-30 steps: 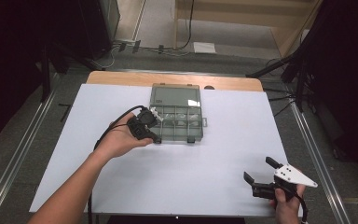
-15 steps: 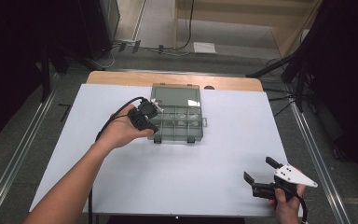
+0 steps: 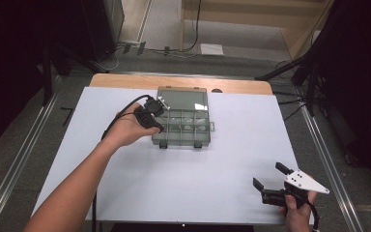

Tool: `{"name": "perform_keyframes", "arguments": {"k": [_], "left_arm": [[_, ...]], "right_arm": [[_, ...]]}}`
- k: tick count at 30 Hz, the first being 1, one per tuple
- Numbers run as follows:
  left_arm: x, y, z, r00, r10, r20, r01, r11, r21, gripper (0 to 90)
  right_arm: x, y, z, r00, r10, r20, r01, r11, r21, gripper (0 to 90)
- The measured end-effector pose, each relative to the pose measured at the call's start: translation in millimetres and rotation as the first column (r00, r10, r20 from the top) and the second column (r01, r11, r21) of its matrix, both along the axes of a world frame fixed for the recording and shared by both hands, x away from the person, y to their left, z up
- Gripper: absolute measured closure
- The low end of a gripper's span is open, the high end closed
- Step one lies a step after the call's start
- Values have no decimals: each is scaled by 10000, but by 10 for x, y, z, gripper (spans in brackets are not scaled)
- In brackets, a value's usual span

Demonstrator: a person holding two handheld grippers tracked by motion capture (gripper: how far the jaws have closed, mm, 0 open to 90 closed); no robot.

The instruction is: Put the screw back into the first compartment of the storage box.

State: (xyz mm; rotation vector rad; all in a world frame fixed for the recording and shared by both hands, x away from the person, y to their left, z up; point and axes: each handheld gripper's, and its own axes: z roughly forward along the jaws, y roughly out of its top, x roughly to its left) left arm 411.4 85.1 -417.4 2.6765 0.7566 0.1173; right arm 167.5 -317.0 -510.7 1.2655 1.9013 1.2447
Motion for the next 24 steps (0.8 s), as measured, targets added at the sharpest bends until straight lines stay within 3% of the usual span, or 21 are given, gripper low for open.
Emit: {"name": "perform_keyframes", "arguments": {"k": [24], "left_arm": [[376,-47,-17,9995,319,14,-319,9993,196,879]], "right_arm": [[5,-6,-5,10000,14,1,-14,10000,-22,0]]}}
